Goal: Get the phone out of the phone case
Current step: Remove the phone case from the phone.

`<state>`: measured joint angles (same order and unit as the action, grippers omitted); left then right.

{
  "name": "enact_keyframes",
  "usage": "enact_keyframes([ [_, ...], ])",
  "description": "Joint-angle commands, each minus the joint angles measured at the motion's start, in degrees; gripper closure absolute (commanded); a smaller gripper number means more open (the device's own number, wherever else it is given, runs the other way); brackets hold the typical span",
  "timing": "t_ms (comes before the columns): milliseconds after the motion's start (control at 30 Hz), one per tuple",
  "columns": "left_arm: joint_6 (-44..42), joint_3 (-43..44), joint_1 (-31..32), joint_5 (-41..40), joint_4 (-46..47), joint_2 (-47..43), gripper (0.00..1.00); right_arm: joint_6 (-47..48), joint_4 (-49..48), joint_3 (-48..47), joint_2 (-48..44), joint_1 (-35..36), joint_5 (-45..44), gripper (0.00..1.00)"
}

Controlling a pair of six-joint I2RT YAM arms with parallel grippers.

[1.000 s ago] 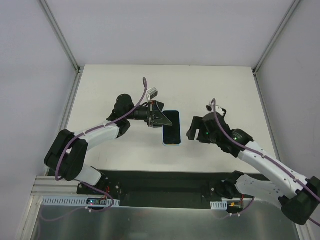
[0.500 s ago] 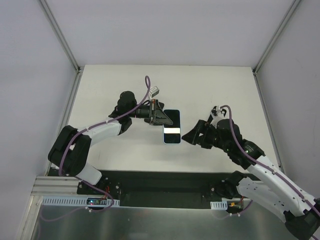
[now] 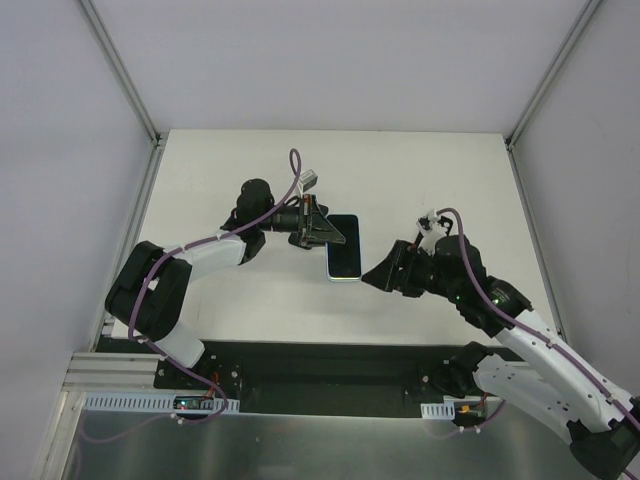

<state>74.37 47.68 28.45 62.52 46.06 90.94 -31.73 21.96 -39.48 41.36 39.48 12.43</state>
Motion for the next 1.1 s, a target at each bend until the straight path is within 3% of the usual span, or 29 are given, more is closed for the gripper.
enact_keyframes([
  [0,0.43,3.56,-0.06,1.11,5.18,-0.5,1.0,2.02,1.07,-4.2,1.96,0.51,-1.08,0.27],
  [700,2.45,4.88,0.03,1.37,4.82,-4.89,1.0,0.18,13.81,-7.1,15.06,2.17,-21.2,0.34],
  [1067,6.48,6.46,0.03,1.73,7.36,-9.28,1.0,-1.94,10.92,-4.81,22.44,2.61,-21.57,0.34],
])
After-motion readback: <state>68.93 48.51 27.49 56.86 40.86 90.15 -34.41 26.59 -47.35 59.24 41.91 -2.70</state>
